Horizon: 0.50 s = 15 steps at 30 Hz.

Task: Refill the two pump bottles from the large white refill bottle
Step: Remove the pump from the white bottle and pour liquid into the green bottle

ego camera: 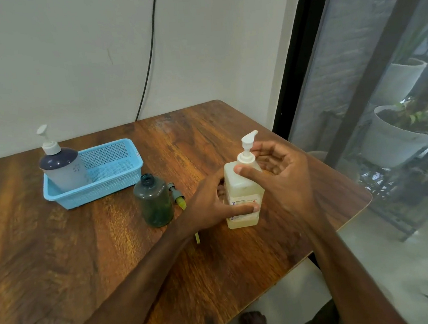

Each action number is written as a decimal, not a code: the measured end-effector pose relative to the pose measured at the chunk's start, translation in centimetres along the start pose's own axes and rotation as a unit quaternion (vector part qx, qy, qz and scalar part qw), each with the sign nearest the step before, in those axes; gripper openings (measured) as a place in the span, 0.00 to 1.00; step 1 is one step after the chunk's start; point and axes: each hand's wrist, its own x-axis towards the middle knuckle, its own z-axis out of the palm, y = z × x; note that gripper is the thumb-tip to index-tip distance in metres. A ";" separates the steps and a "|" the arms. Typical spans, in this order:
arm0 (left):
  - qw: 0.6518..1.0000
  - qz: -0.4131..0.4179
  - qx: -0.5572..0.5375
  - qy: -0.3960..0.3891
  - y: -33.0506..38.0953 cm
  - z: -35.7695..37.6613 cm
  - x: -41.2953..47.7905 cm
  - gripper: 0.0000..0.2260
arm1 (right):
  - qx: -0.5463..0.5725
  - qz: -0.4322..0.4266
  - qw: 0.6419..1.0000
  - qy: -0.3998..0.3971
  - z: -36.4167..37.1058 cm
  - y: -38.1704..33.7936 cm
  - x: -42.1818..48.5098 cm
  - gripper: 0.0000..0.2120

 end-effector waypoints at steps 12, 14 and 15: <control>1.000 -0.006 0.003 -0.002 -0.3 0.1 0.0 0.34 | 0.027 0.052 0.994 -0.097 -1.2 0.1 0.4 0.25; 1.000 -0.007 0.009 0.000 -0.2 0.1 0.0 0.34 | 0.010 0.033 0.998 -0.051 -0.5 -0.1 0.3 0.25; 1.000 -0.006 0.009 0.002 -0.1 0.1 0.0 0.33 | -0.009 0.020 0.999 -0.031 -0.2 -0.1 0.3 0.25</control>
